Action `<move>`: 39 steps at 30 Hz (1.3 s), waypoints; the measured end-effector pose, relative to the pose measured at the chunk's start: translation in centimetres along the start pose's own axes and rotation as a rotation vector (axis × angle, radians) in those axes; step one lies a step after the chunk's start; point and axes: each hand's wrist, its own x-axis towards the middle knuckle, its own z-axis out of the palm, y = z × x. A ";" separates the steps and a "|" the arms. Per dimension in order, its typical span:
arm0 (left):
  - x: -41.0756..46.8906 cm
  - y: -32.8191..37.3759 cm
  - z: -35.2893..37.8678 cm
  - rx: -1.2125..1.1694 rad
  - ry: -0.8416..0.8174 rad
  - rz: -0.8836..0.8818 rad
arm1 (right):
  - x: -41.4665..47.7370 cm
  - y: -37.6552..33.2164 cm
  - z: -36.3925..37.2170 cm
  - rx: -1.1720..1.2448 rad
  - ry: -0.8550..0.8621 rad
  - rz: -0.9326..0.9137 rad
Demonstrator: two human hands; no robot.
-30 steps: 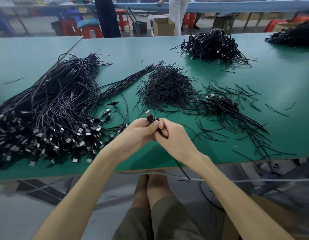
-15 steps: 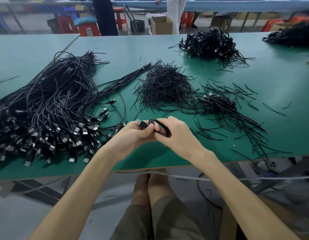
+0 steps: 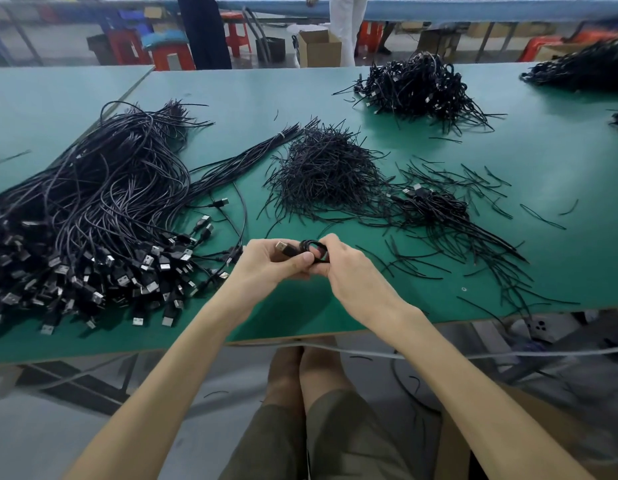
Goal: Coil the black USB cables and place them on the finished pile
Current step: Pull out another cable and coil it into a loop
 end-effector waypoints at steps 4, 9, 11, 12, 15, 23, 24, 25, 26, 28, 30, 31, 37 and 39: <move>0.0 -0.1 0.1 -0.019 0.024 0.042 | 0.3 -0.2 -0.2 0.021 -0.040 0.101; 0.0 -0.2 -0.1 0.014 0.009 0.004 | 0.0 -0.1 0.2 -0.149 -0.050 0.054; 0.4 0.1 -0.7 0.044 0.010 -0.052 | -0.2 0.1 0.2 -0.240 -0.067 0.026; 0.6 0.3 -0.9 0.080 0.005 -0.079 | -0.3 0.2 0.1 -0.277 -0.079 0.006; 0.9 0.8 -1.2 0.279 -0.066 -0.029 | -0.6 0.2 0.5 -0.341 -0.091 -0.050; 0.5 2.1 -0.4 1.071 -0.290 0.035 | -0.5 0.6 1.0 -0.476 -0.081 -0.177; 0.4 2.1 -0.2 1.104 -0.317 0.017 | -0.6 0.6 1.0 -0.497 -0.068 -0.202; 0.4 2.0 0.0 1.113 -0.329 0.006 | -0.6 0.7 0.9 -0.511 -0.057 -0.221; 0.3 1.9 0.2 1.102 -0.333 -0.002 | -0.6 0.9 0.8 -0.517 -0.046 -0.231; 0.2 1.4 0.5 1.070 -0.329 -0.011 | -0.6 1.3 0.6 -0.511 -0.009 -0.241; 0.0 1.0 0.8 1.097 -0.291 0.008 | -0.7 1.4 0.4 -0.484 0.020 -0.254; -0.2 0.7 0.9 1.109 -0.256 0.019 | -0.8 1.2 0.3 -0.477 0.034 -0.264; 1.1 -1.0 0.5 0.746 0.127 0.018 | -1.1 1.9 -1.3 -0.509 0.385 -0.178; 1.7 -1.3 0.7 0.637 0.229 -0.018 | -1.4 2.5 -1.8 -0.519 0.483 -0.067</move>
